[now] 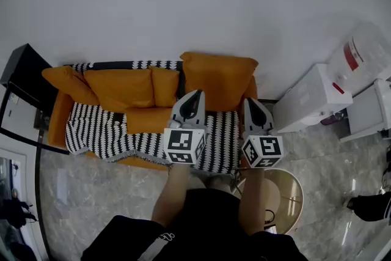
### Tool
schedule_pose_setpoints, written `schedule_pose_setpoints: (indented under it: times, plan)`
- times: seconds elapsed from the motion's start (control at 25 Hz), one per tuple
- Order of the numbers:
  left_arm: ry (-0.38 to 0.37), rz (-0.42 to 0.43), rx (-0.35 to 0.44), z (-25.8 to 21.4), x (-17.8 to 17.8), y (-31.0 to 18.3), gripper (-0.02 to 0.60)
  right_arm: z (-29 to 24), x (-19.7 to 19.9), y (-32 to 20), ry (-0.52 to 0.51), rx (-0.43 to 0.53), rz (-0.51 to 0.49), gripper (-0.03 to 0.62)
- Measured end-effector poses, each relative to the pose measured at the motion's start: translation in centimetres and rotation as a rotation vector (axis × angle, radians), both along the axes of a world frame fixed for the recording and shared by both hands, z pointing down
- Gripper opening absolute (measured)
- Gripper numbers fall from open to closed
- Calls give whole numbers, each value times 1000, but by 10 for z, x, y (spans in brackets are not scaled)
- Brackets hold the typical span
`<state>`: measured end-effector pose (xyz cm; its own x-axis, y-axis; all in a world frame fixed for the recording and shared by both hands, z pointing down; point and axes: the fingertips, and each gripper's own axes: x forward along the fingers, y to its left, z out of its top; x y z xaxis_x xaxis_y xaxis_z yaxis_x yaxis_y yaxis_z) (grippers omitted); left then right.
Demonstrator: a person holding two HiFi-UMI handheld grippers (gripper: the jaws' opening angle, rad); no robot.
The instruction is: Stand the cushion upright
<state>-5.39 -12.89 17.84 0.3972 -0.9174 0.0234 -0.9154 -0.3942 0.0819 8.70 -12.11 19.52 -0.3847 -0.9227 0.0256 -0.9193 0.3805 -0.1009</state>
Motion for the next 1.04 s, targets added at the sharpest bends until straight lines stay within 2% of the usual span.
schedule_pose_setpoints:
  times: [0.48, 1.04]
  plan:
    - [-24, 10, 21, -14, 16, 18, 9, -24, 6, 14, 33, 54, -3, 11]
    - [-12, 22, 22, -14, 24, 9, 9, -29, 9, 7, 47, 73, -1, 11]
